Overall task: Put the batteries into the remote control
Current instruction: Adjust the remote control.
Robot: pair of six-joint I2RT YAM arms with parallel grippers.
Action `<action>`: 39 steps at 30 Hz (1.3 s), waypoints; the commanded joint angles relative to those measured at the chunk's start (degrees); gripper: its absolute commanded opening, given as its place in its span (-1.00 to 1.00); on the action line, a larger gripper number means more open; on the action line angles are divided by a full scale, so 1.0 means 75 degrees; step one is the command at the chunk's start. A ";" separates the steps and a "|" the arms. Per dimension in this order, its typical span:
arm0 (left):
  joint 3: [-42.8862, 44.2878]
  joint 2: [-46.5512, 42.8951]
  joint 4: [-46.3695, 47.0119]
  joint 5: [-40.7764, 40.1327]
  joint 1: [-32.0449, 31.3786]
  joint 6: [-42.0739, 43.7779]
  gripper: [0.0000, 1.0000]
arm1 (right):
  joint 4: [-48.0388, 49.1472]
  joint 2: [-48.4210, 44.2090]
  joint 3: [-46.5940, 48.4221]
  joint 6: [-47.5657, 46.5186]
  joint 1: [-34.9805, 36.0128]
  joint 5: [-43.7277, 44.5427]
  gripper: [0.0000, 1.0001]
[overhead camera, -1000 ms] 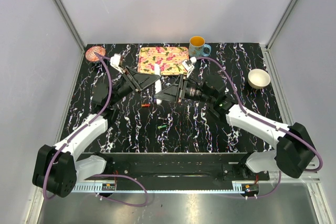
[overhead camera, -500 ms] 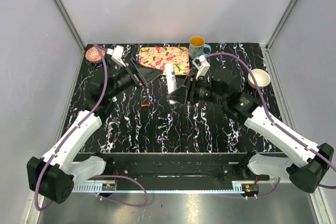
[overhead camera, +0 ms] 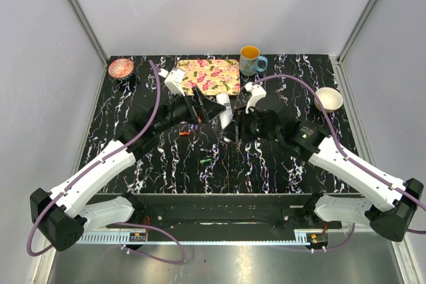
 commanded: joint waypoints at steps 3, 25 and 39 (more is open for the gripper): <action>0.0311 0.0297 0.0054 -0.0596 -0.0332 0.0300 0.85 | 0.0139 -0.0061 0.0192 -0.0029 0.0180 0.0361 -1.00; 0.0604 0.1070 0.0383 -0.0702 -0.0731 0.0628 -0.31 | 0.0104 -0.0084 0.0215 0.0088 0.0379 0.0501 -1.00; 0.0113 0.0241 0.1002 -0.0878 -0.0345 0.0558 -1.00 | 0.0244 -0.0927 -0.0182 0.0545 0.0368 0.0455 0.59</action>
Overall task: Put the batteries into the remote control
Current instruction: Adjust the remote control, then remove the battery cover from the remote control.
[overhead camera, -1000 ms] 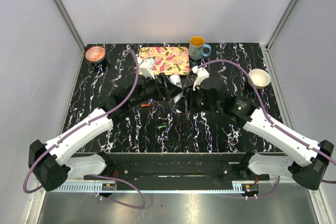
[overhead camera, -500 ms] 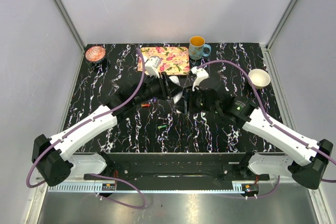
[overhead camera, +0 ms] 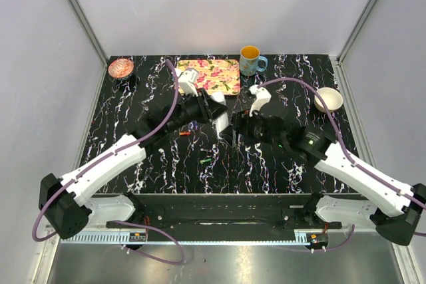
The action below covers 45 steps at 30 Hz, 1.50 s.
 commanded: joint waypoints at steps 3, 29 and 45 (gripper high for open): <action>-0.0957 -0.1251 0.1534 -0.0046 0.0796 -0.0382 -1.00 | 0.0598 -0.0987 -0.0274 0.0607 0.0038 -0.0152 0.75; -0.1744 -0.2250 0.1324 0.1231 0.1617 -0.1542 -1.00 | 0.0329 -0.0378 0.0019 -0.1372 -0.0092 -0.0375 0.58; -0.2496 -0.2263 0.2288 0.0739 0.1700 -0.1497 -1.00 | 0.1747 -0.0145 -0.0556 -0.0106 0.0026 -0.0269 0.42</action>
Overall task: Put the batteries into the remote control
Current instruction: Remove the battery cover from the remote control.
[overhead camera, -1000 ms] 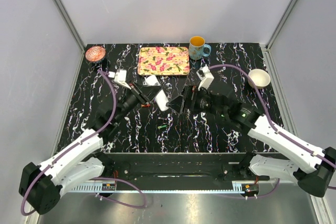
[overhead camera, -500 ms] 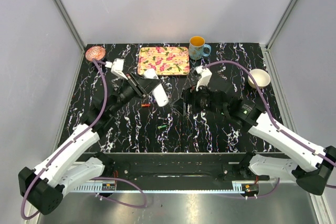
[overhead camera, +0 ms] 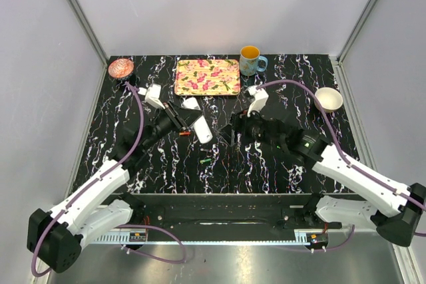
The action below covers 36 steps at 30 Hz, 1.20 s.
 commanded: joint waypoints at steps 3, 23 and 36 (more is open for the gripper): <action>0.0290 0.0102 0.0627 0.0178 0.0021 -0.0051 -1.00 | 0.0535 0.0343 0.0155 0.0354 0.0076 -0.0051 0.44; -0.1681 -0.1187 0.2949 -0.3630 -0.1080 0.1038 -1.00 | 0.4449 0.1057 -0.1532 0.5334 0.0053 -0.1035 0.39; -0.1775 -0.1152 0.3113 -0.3736 -0.1256 0.1156 -1.00 | 0.5128 0.1140 -0.1848 0.5768 0.0041 -0.0614 0.37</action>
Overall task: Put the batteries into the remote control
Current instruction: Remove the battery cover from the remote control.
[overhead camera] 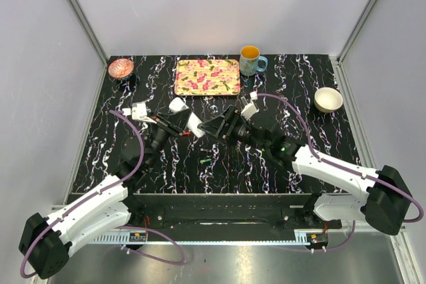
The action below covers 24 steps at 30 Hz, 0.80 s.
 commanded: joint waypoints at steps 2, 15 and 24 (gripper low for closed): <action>-0.0128 -0.0135 0.0677 -0.0228 -0.0076 0.0165 -1.00 | 0.0670 -0.0125 -0.0036 0.0214 0.0038 0.0410 0.36; -0.0152 -0.0229 0.0677 -0.0216 -0.0158 0.0118 -1.00 | 0.0741 0.0168 -0.0059 0.0354 -0.0032 0.0387 0.31; -0.0187 -0.0287 0.0770 -0.0134 -0.0193 0.0048 -1.00 | 0.0787 0.0238 -0.0094 0.0436 -0.0067 0.0410 0.31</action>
